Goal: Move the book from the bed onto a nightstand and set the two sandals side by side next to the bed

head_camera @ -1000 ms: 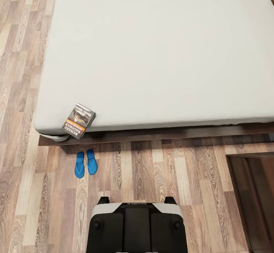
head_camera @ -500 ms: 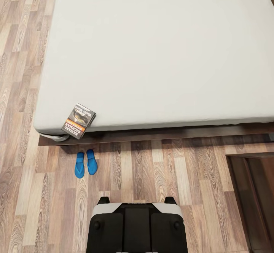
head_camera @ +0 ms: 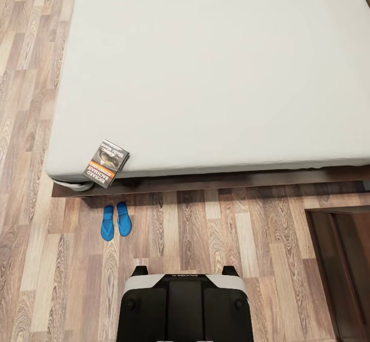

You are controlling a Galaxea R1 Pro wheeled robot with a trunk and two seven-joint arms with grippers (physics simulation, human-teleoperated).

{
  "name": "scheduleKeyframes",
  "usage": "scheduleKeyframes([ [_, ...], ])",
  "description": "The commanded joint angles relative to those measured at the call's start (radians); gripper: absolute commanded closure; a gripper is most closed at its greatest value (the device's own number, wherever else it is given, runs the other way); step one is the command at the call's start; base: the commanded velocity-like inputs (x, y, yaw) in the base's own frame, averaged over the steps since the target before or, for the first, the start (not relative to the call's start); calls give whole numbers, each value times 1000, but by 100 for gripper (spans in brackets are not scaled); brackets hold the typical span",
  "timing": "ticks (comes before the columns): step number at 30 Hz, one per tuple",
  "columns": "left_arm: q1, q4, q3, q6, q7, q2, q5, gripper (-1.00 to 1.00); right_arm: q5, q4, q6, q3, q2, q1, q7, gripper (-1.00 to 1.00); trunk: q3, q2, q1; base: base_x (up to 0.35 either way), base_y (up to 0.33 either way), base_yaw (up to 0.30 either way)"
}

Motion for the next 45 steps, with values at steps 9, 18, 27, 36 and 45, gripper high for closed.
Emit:
scheduleKeyframes([
  [9,250,11,-6,-63,5,-89,77,-100,-6,-7,-2,8,-3,1,-4,-100,0,-1,0,0,0,0],
  [18,384,14,-5,-112,6,-127,90,-100,-6,-8,-2,8,-4,1,-4,-100,0,-1,0,0,29,0],
  [27,413,14,-4,-123,4,-136,92,-100,-7,-11,-2,8,-7,0,-4,-100,0,-1,0,0,195,0],
  [36,422,14,-4,-126,2,-142,92,-100,-9,-38,-3,7,-32,-1,-7,-100,0,-1,0,0,189,0],
  [45,426,15,-4,-127,0,-143,92,-100,-59,-46,-3,-58,-69,-4,-10,-100,0,-1,0,-6,76,0],
])
